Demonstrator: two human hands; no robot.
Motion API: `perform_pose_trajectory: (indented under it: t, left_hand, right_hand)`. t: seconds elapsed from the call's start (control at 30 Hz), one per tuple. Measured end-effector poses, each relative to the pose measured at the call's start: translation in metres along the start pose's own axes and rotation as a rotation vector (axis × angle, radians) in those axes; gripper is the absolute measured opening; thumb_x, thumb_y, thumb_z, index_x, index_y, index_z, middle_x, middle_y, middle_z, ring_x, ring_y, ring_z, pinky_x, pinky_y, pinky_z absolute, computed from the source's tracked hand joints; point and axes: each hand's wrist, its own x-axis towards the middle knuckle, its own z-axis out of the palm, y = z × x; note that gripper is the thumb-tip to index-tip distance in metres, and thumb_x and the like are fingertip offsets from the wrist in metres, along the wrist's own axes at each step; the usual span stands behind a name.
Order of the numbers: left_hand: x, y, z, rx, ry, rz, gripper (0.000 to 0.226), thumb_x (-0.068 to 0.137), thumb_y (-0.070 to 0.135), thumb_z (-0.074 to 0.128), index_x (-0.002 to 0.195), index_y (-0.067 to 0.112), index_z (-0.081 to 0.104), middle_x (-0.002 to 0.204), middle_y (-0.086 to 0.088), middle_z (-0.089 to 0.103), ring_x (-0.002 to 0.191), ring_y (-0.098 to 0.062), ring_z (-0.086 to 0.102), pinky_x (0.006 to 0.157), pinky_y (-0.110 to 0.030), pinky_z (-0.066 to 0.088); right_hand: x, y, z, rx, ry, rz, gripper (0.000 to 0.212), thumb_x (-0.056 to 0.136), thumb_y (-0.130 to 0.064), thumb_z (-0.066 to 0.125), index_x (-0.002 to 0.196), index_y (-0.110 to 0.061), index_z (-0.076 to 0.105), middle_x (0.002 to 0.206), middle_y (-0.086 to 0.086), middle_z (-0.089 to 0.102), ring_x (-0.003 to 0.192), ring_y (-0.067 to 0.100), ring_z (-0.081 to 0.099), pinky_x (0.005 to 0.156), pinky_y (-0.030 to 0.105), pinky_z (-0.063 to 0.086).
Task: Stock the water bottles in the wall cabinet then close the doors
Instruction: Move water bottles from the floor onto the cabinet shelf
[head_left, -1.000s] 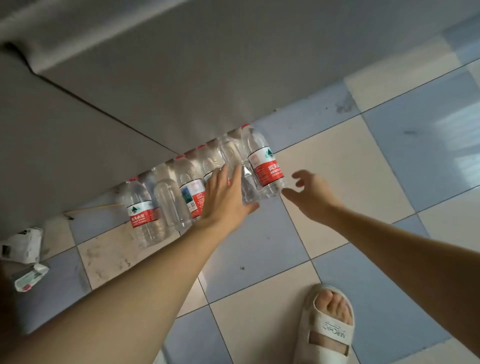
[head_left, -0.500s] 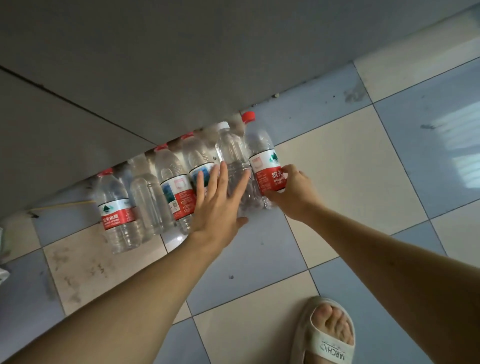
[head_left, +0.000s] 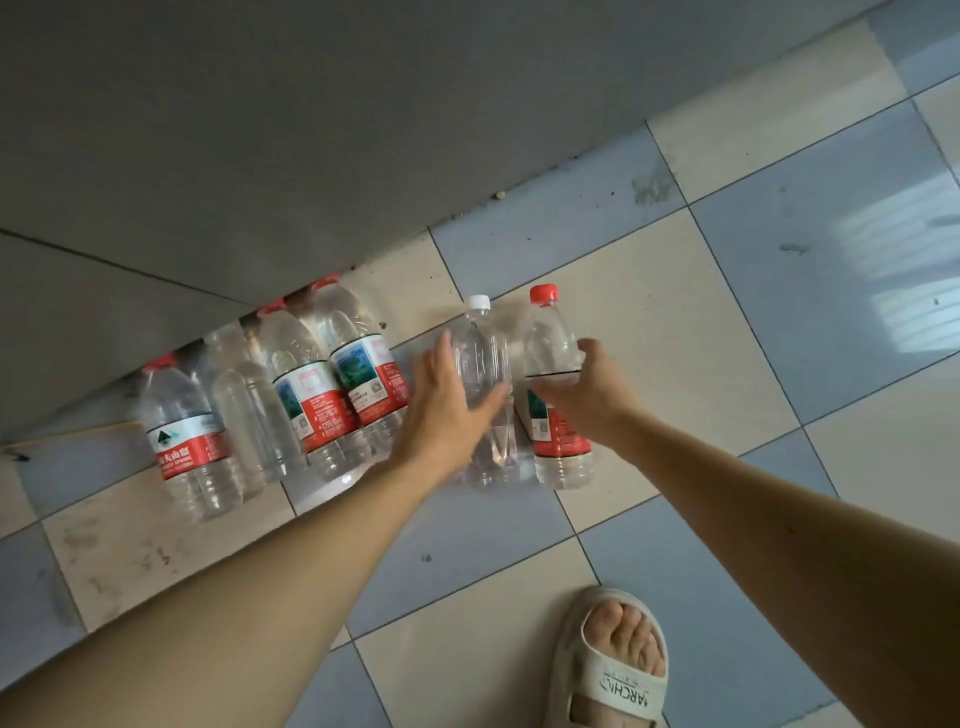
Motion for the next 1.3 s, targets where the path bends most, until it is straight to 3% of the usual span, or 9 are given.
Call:
perform_pose_trajectory:
  t: [0.13, 0.4, 0.5, 0.63, 0.7, 0.83, 1.03, 1.2, 1.3]
  left_hand:
    - [0.04, 0.006, -0.002, -0.02, 0.033, -0.134, 0.098, 0.088, 0.049, 0.071, 0.159, 0.016, 0.011, 0.158, -0.014, 0.033, 0.142, -0.032, 0.039, 0.109, -0.039, 0.038]
    - [0.044, 0.014, -0.004, -0.079, 0.051, -0.142, 0.083, 0.077, 0.037, 0.085, 0.146, 0.016, 0.044, 0.138, -0.008, 0.052, 0.122, -0.022, 0.053, 0.091, -0.026, 0.04]
    - [0.034, 0.031, -0.015, -0.109, 0.062, -0.089, 0.072, 0.076, 0.035, 0.085, 0.137, 0.019, 0.051, 0.126, -0.005, 0.046, 0.11, -0.017, 0.054, 0.088, -0.021, 0.04]
    - [0.024, 0.061, -0.033, -0.136, 0.098, 0.054, 0.056, 0.073, 0.028, 0.086, 0.119, 0.021, 0.054, 0.118, 0.0, 0.04, 0.086, 0.006, 0.047, 0.073, 0.007, 0.031]
    - [0.02, 0.075, -0.039, -0.127, 0.123, 0.139, 0.058, 0.07, 0.024, 0.089, 0.116, 0.022, 0.054, 0.115, 0.002, 0.039, 0.079, 0.001, 0.048, 0.072, 0.007, 0.03]
    - [0.012, 0.092, -0.041, -0.067, 0.17, 0.303, 0.062, 0.066, 0.016, 0.089, 0.119, 0.016, 0.058, 0.117, 0.001, 0.043, 0.091, -0.01, 0.053, 0.078, -0.011, 0.037]
    - [-0.003, 0.08, -0.033, 0.02, 0.154, 0.38, 0.067, 0.062, 0.015, 0.093, 0.119, 0.015, 0.059, 0.115, 0.003, 0.044, 0.094, -0.014, 0.057, 0.077, -0.015, 0.041]
    - [-0.013, 0.063, -0.031, 0.018, 0.112, 0.413, 0.068, 0.063, 0.015, 0.093, 0.119, 0.021, 0.056, 0.116, 0.004, 0.046, 0.096, -0.012, 0.058, 0.076, -0.006, 0.039]
    - [-0.011, 0.06, -0.025, -0.017, 0.119, 0.373, 0.069, 0.062, 0.018, 0.094, 0.12, 0.021, 0.056, 0.114, 0.009, 0.045, 0.097, -0.01, 0.055, 0.076, 0.0, 0.037]
  right_hand:
    - [0.022, -0.009, -0.002, -0.017, 0.009, -0.018, 0.077, 0.087, -0.038, 0.076, 0.148, -0.015, 0.034, 0.134, 0.013, 0.05, 0.11, 0.032, 0.059, 0.09, 0.051, 0.057]
    - [0.018, 0.007, -0.009, 0.164, 0.002, 0.01, 0.069, 0.083, -0.03, 0.081, 0.137, -0.017, 0.042, 0.123, 0.009, 0.057, 0.104, 0.028, 0.061, 0.084, 0.045, 0.058]
    - [0.004, 0.008, -0.027, 0.256, 0.054, -0.01, 0.072, 0.078, -0.027, 0.086, 0.134, -0.023, 0.042, 0.119, 0.004, 0.059, 0.102, 0.028, 0.064, 0.078, 0.042, 0.058]
    - [-0.016, 0.003, -0.055, 0.286, 0.15, -0.121, 0.07, 0.071, -0.02, 0.088, 0.121, -0.031, 0.04, 0.104, -0.015, 0.056, 0.099, 0.023, 0.064, 0.08, 0.045, 0.06]
    - [-0.025, 0.0, -0.067, 0.262, 0.191, -0.183, 0.07, 0.071, -0.016, 0.088, 0.118, -0.033, 0.039, 0.104, -0.018, 0.052, 0.101, 0.022, 0.062, 0.082, 0.048, 0.06]
    - [-0.041, 0.001, -0.079, 0.189, 0.301, -0.277, 0.068, 0.069, -0.019, 0.09, 0.113, -0.038, 0.042, 0.104, -0.014, 0.056, 0.098, 0.019, 0.06, 0.078, 0.042, 0.057]
    - [-0.064, 0.026, -0.068, 0.156, 0.409, -0.352, 0.064, 0.075, -0.014, 0.086, 0.116, -0.032, 0.041, 0.103, -0.017, 0.057, 0.091, 0.021, 0.064, 0.063, 0.024, 0.047]
    - [-0.061, 0.03, -0.067, 0.186, 0.379, -0.326, 0.068, 0.076, -0.014, 0.085, 0.125, -0.027, 0.041, 0.114, -0.014, 0.057, 0.103, 0.02, 0.062, 0.085, 0.046, 0.057]
    - [-0.053, 0.029, -0.068, 0.192, 0.341, -0.32, 0.07, 0.075, -0.022, 0.089, 0.128, -0.027, 0.043, 0.114, -0.014, 0.057, 0.102, 0.016, 0.059, 0.083, 0.04, 0.055]
